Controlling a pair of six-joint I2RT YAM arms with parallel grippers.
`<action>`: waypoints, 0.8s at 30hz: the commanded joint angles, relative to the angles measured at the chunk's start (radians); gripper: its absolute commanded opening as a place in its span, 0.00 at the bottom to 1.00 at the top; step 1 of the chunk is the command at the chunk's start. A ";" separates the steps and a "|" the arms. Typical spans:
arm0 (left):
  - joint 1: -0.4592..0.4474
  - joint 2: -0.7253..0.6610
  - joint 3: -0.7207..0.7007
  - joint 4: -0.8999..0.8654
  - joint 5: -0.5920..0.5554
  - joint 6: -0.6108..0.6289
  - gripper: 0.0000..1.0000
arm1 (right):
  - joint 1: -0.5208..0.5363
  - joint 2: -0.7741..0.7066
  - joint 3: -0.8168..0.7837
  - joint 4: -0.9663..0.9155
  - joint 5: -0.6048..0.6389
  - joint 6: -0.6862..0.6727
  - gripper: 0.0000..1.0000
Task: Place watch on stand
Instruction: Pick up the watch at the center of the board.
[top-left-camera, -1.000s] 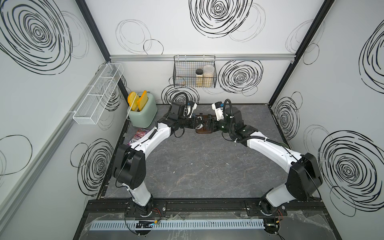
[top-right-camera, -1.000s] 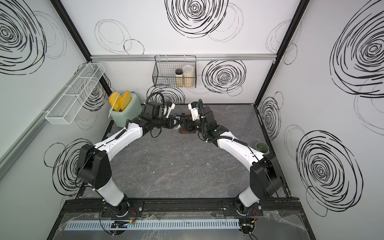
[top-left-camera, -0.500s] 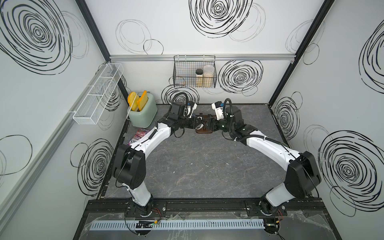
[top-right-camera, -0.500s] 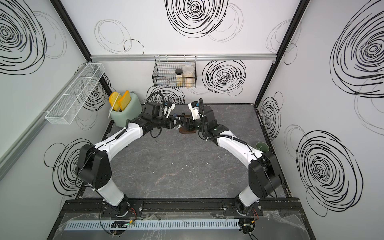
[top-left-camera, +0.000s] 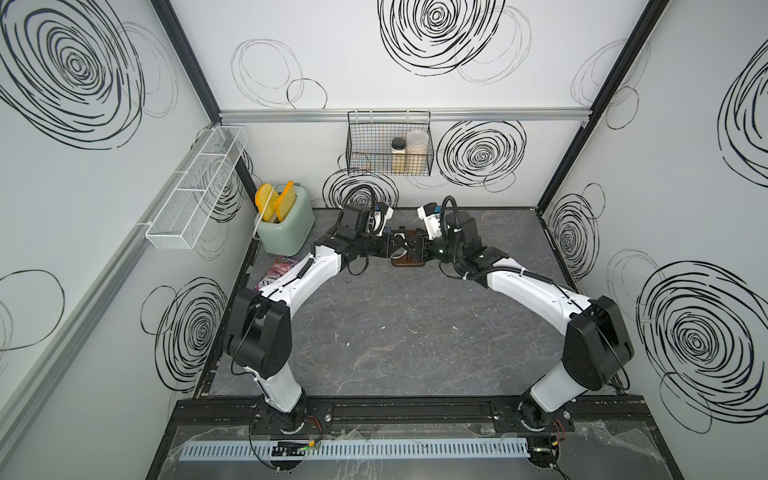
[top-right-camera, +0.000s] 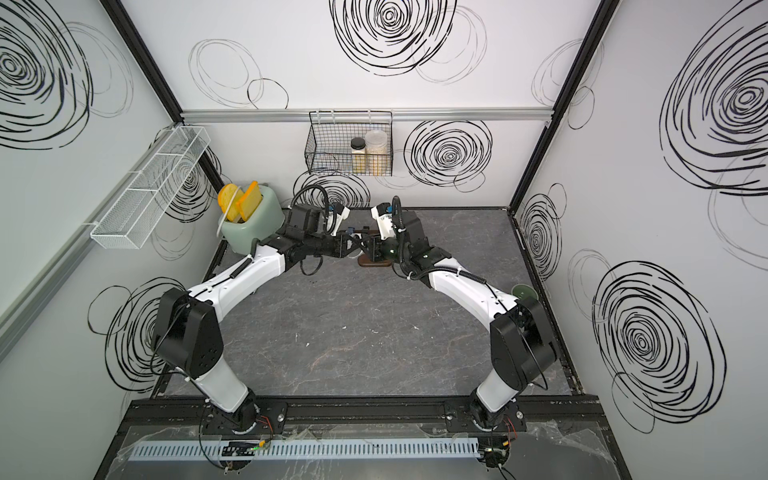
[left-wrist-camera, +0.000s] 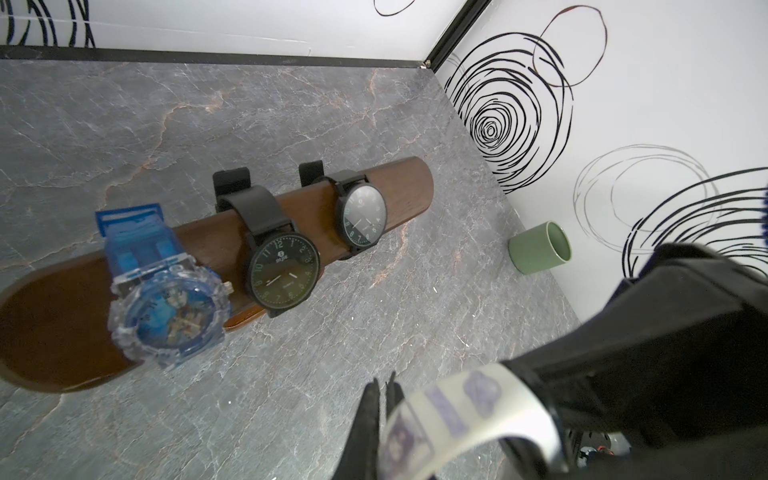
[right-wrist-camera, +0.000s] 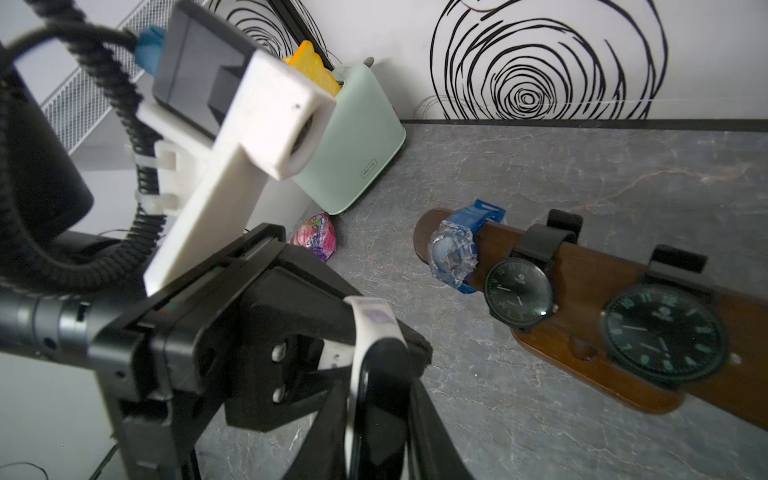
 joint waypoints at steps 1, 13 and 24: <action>0.011 -0.018 0.005 0.029 0.006 0.004 0.02 | 0.001 -0.008 0.021 0.009 -0.003 -0.009 0.20; 0.111 -0.094 -0.040 0.109 0.091 -0.032 0.39 | -0.032 -0.043 0.013 -0.055 0.195 -0.086 0.18; 0.203 -0.038 -0.028 0.073 0.071 -0.055 0.37 | -0.103 -0.142 -0.024 -0.170 0.598 -0.223 0.19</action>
